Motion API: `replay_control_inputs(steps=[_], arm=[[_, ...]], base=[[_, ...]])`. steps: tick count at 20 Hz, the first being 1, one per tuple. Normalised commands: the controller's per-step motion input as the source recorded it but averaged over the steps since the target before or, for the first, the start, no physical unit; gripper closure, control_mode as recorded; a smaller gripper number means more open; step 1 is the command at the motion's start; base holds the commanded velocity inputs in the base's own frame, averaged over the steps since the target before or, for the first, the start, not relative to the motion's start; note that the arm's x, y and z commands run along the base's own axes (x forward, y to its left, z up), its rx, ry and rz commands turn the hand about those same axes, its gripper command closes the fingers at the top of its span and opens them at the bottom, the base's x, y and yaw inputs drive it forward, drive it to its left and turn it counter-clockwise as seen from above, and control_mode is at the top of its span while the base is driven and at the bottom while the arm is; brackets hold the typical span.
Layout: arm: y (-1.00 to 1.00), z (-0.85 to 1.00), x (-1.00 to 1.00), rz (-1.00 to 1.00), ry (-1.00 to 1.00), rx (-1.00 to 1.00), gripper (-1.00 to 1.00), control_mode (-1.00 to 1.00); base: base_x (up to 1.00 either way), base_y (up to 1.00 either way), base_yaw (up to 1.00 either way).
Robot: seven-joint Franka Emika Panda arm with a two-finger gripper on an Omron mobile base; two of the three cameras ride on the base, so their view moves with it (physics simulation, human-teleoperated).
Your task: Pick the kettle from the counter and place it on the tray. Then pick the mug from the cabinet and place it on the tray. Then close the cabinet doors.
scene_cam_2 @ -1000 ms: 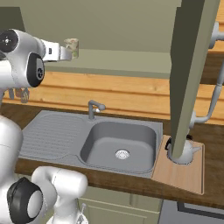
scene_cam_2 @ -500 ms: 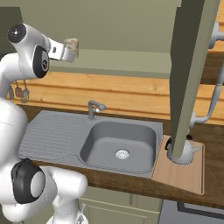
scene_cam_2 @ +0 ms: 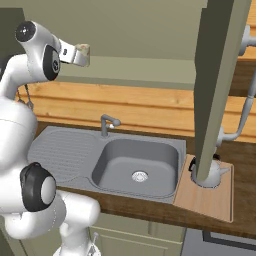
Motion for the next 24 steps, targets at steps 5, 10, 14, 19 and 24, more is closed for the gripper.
replay_control_inputs(steps=[5,10,14,19,24], arm=[[0.05,-0.02,0.34,0.0,0.02,0.01,-1.0,-1.0],[0.02,-0.12,0.21,0.0,0.03,0.0,-1.0,-1.0],[0.01,-0.1,0.27,0.0,0.01,0.0,-1.0,-1.0],[0.0,-0.05,0.37,0.0,0.01,0.0,-1.0,-1.0],[0.05,-0.03,0.24,0.0,0.05,0.0,-1.0,-1.0]], base=[[0.0,0.0,0.0],[0.0,0.0,0.0],[0.0,0.0,0.0],[0.0,0.0,0.0],[0.0,0.0,0.0]])
